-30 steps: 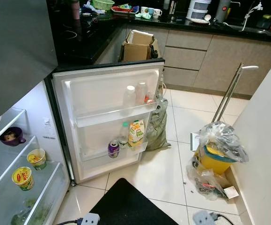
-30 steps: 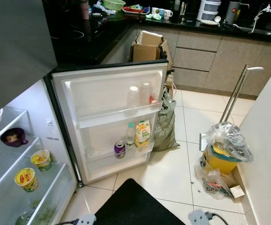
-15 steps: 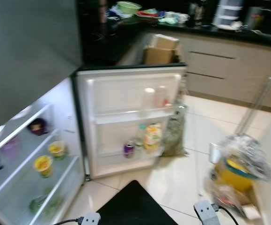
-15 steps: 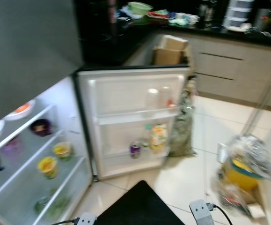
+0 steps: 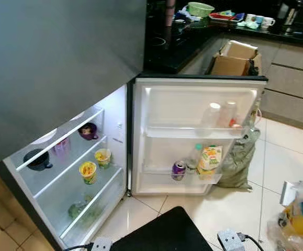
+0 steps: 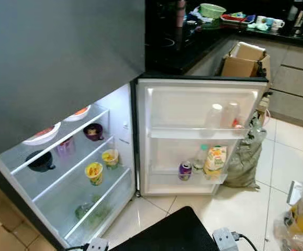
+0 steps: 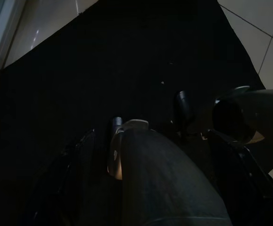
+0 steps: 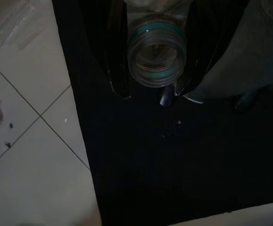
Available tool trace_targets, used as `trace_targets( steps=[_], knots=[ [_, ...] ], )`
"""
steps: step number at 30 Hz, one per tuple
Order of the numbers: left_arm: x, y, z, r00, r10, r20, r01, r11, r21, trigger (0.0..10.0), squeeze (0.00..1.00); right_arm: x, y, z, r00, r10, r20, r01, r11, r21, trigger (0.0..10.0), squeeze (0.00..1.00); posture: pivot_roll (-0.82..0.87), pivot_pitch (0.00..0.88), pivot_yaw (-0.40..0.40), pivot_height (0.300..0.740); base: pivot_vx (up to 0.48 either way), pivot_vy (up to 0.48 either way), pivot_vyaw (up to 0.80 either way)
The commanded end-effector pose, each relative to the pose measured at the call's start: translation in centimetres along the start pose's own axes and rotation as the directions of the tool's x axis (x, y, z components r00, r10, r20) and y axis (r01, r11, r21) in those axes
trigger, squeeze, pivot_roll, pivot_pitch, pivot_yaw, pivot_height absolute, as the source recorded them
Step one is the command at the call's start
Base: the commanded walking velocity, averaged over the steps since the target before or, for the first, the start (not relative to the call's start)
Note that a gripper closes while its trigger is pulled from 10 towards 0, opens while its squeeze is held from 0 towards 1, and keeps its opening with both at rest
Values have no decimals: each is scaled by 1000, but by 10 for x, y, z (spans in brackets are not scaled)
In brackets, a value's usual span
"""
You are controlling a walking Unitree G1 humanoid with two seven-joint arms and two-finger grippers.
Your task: Restocking fridge
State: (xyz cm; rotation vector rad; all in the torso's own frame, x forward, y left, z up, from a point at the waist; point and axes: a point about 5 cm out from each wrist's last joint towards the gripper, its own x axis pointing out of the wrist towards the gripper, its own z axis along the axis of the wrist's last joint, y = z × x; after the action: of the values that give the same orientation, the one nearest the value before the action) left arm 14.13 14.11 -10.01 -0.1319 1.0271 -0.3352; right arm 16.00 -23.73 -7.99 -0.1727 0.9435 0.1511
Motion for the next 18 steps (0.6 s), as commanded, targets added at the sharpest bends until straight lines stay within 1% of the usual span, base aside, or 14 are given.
trace_targets(
  steps=[1,6,14,18],
  knots=[
    [0,-2,-3,1000,-6,-12,6,1000,11,10000,0,1,0,4,1000,-1,20,0,1000,14,10000,0,-69,0,-71,740,0,0,763],
    [0,-2,-4,1000,-4,-13,4,1000,3,10000,0,2,1,8,999,3,34,-4,1000,14,10000,0,-65,0,-71,740,0,0,756],
    [0,-1,-3,1000,-4,-11,4,1000,0,10000,0,2,2,6,1000,5,30,-6,1000,14,10000,0,-64,0,-71,740,0,0,756],
    [-1,-1,-5,1000,-2,-17,2,1000,-2,10000,0,2,1,5,1000,-21,21,21,1000,-1,10000,0,-64,0,-71,740,0,0,0]
  ],
)
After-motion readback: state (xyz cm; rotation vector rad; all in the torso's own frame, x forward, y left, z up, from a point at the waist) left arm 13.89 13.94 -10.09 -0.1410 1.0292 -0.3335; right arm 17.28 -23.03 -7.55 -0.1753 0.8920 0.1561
